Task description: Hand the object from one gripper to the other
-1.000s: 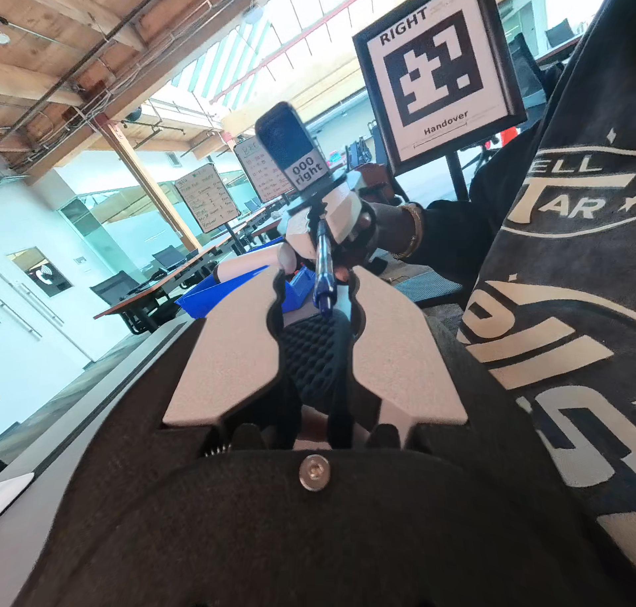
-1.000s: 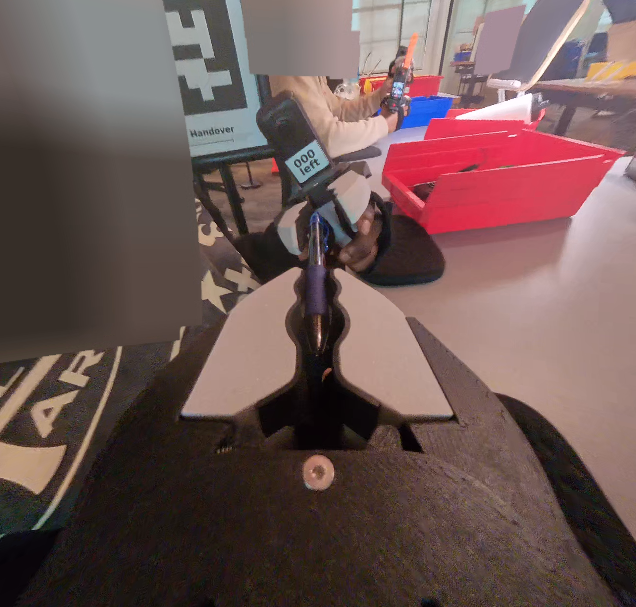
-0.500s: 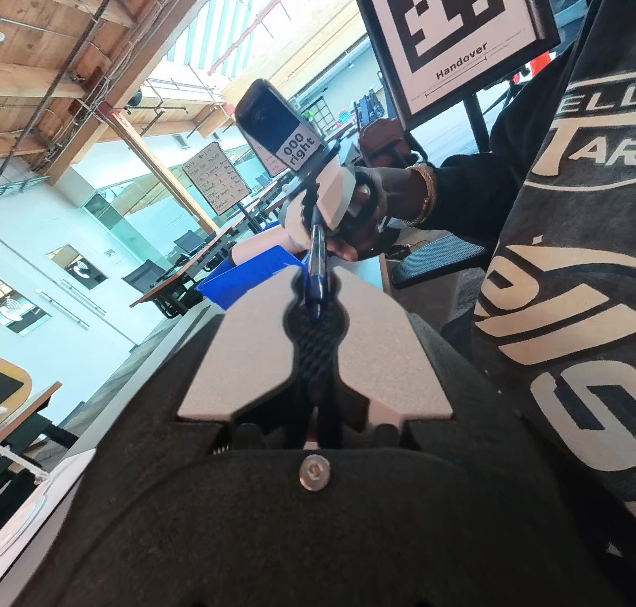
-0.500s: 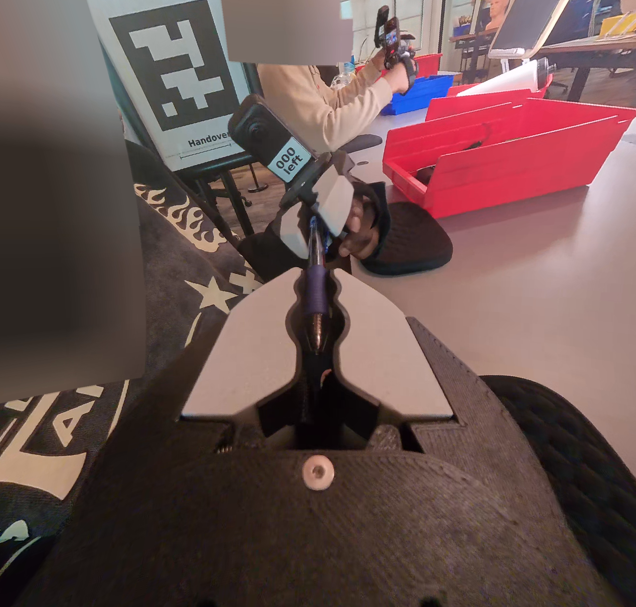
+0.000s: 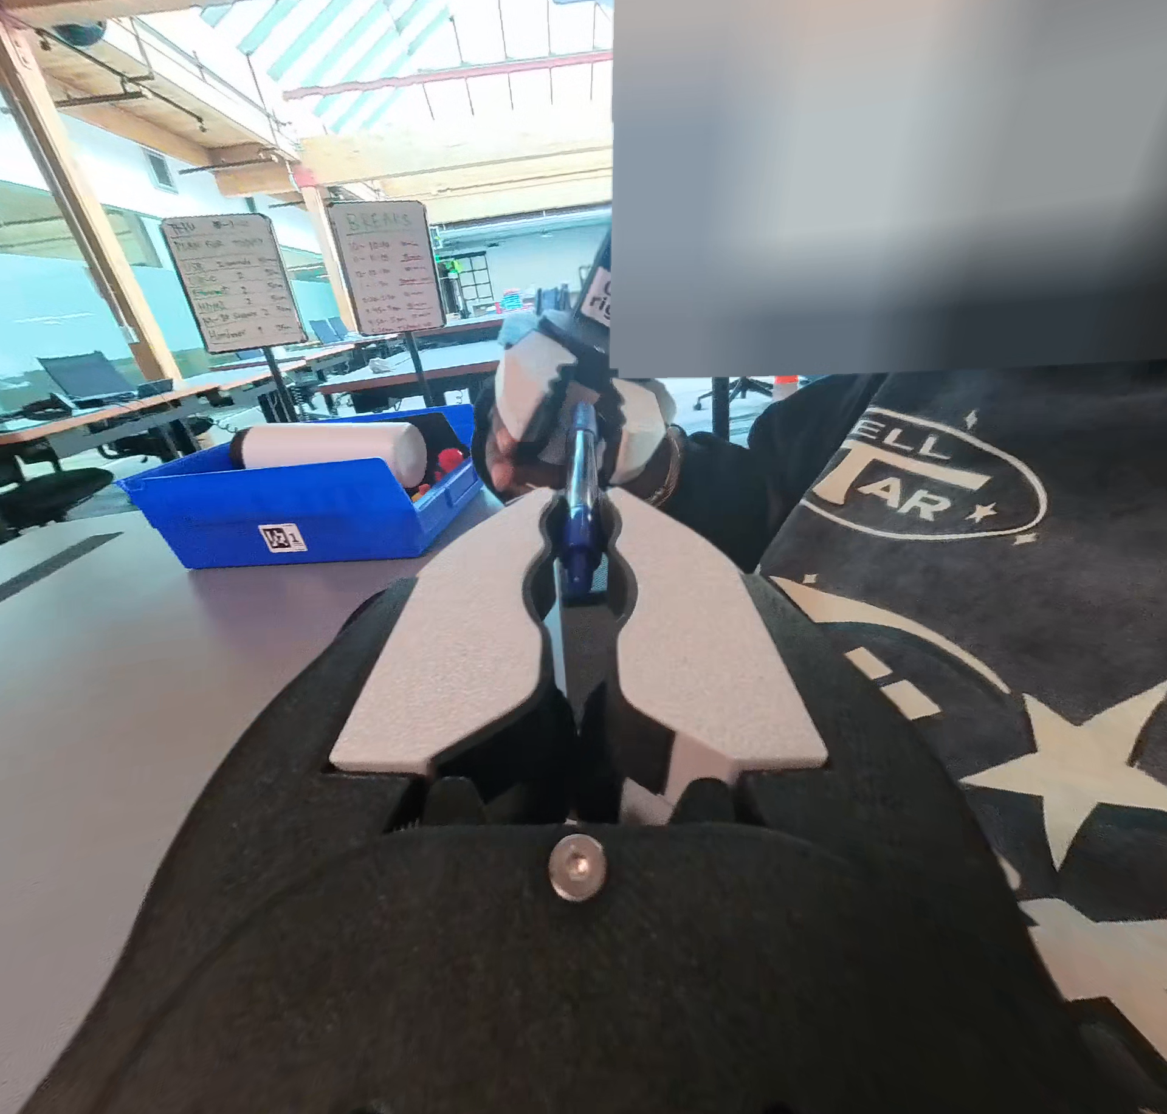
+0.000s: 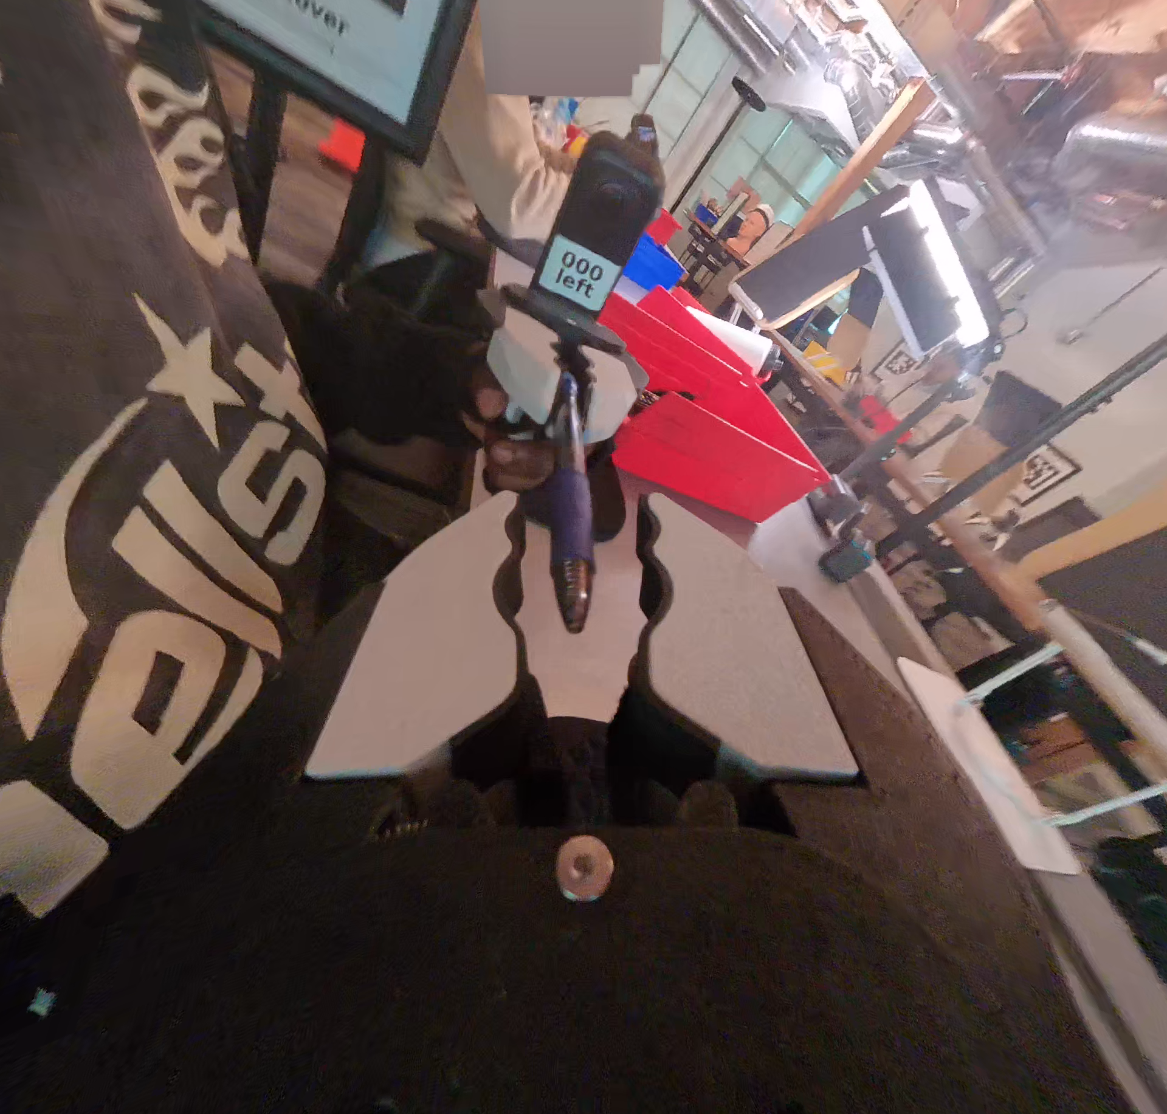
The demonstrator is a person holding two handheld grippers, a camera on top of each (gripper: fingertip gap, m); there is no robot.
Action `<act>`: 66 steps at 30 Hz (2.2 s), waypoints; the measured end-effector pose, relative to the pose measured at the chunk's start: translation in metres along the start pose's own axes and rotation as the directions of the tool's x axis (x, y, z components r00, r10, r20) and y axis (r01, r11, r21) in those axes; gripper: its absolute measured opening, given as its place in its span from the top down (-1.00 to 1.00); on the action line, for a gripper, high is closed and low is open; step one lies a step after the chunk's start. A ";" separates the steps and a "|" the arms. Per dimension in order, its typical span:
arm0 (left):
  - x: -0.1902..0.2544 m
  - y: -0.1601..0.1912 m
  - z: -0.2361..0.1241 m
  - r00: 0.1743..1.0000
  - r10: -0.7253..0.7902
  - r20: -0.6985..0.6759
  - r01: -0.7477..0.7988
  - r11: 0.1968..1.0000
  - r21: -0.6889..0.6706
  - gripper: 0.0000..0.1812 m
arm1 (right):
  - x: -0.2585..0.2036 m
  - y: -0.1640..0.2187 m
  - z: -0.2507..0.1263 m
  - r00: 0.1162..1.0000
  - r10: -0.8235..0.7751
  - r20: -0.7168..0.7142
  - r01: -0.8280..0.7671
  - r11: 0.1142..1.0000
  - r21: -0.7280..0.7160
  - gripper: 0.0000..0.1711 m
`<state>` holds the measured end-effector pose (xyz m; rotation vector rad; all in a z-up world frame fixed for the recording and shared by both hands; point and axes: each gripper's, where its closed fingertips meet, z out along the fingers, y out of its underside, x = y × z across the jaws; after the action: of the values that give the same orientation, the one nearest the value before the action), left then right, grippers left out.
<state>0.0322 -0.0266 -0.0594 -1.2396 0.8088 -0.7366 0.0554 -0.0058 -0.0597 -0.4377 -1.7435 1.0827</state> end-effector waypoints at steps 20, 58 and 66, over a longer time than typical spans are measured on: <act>-0.015 0.007 0.000 0.888 0.419 0.188 -0.401 0.907 -0.125 0.50 | 0.011 0.005 0.003 0.668 0.710 0.223 -0.732 0.680 0.029 0.86; -0.009 0.002 0.000 0.966 0.227 0.121 -0.230 0.973 0.012 0.58 | 0.004 0.009 0.008 0.979 0.199 0.033 -0.199 0.980 -0.007 0.86; -0.012 0.009 0.000 0.915 0.373 0.155 -0.362 0.927 -0.100 0.71 | 0.003 0.014 0.004 0.670 0.707 0.226 -0.717 0.695 -0.052 0.85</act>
<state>0.0258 -0.0148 -0.0671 -1.1498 0.8978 -0.2930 0.0482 0.0021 -0.0696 -1.0735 -1.7746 1.7831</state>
